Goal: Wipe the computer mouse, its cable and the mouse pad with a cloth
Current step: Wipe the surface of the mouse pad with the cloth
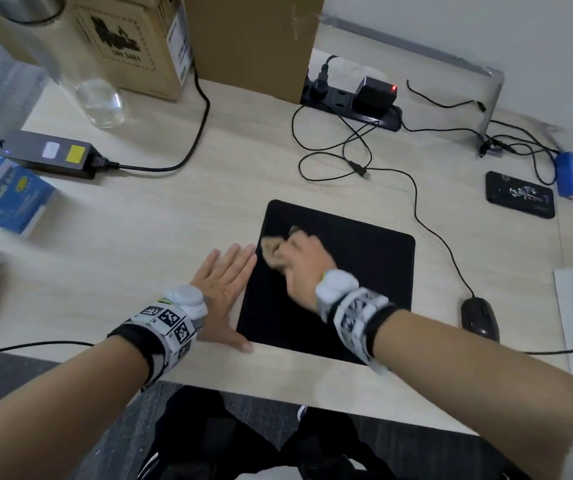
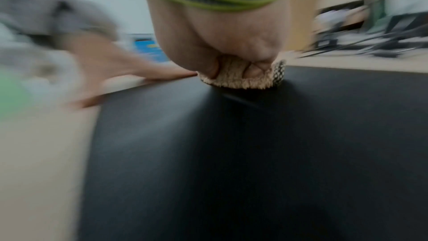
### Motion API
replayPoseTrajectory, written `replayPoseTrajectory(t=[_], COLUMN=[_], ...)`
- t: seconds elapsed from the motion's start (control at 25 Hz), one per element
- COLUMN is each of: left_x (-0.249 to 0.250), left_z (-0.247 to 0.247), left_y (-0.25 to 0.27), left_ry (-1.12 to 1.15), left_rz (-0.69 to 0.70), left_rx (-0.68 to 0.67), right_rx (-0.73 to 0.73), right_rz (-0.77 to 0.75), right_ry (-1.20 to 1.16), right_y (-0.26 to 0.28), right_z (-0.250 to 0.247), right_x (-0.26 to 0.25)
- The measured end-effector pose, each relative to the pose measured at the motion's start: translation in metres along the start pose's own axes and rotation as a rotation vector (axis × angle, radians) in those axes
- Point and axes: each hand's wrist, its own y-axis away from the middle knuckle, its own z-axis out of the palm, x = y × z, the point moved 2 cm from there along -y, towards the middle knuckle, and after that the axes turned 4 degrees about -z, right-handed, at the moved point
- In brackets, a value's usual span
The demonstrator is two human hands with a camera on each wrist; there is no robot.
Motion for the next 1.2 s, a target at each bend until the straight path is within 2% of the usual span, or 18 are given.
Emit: replayPoseTrajectory(t=[0.08,0.2,0.32,0.4,0.52,0.6,0.68,0.76,0.84,1.04,1.2], left_x=[-0.001,-0.001,0.000,0.000,-0.001,-0.001,-0.001,-0.001,0.000,0.004,0.011], left_z=[0.002,0.003,0.001,0.000,0.001,0.000,0.000,-0.002,-0.002,-0.005,-0.011], left_y=[0.001,0.001,0.000,-0.001,-0.002,-0.001,0.000,0.000,0.000,0.004,0.001], left_ry=[0.007,0.013,0.021,0.017,0.017,0.028,0.024,0.026,0.026,-0.003,0.003], left_rz=[-0.008,-0.009,-0.023,-0.036,-0.041,-0.038,-0.032,-0.031,-0.036,-0.063,-0.101], left_rx=[0.038,0.094,0.093,0.071,0.032,0.015,0.020,0.016,0.011,-0.044,-0.068], right_rx=[-0.093,-0.300,-0.367,-0.298,-0.094,0.006,-0.025,-0.076,-0.048,0.000,-0.211], right_rz=[-0.208,-0.340,-0.450,-0.458,-0.301,-0.062,0.180,0.290,0.269,-0.063,-0.233], right_ry=[-0.078,-0.112,-0.127,-0.135,-0.115,-0.064,-0.014,0.030,0.016,-0.086,-0.068], right_y=[0.048,0.091,0.068,0.038,-0.017,-0.057,-0.088,-0.096,-0.076,0.036,0.102], right_z=[0.017,0.024,0.014,0.010,0.004,-0.005,-0.017,-0.019,-0.013,0.014,0.015], right_x=[-0.029,-0.049,-0.043,-0.035,-0.016,0.005,0.020,0.020,0.003,-0.036,-0.037])
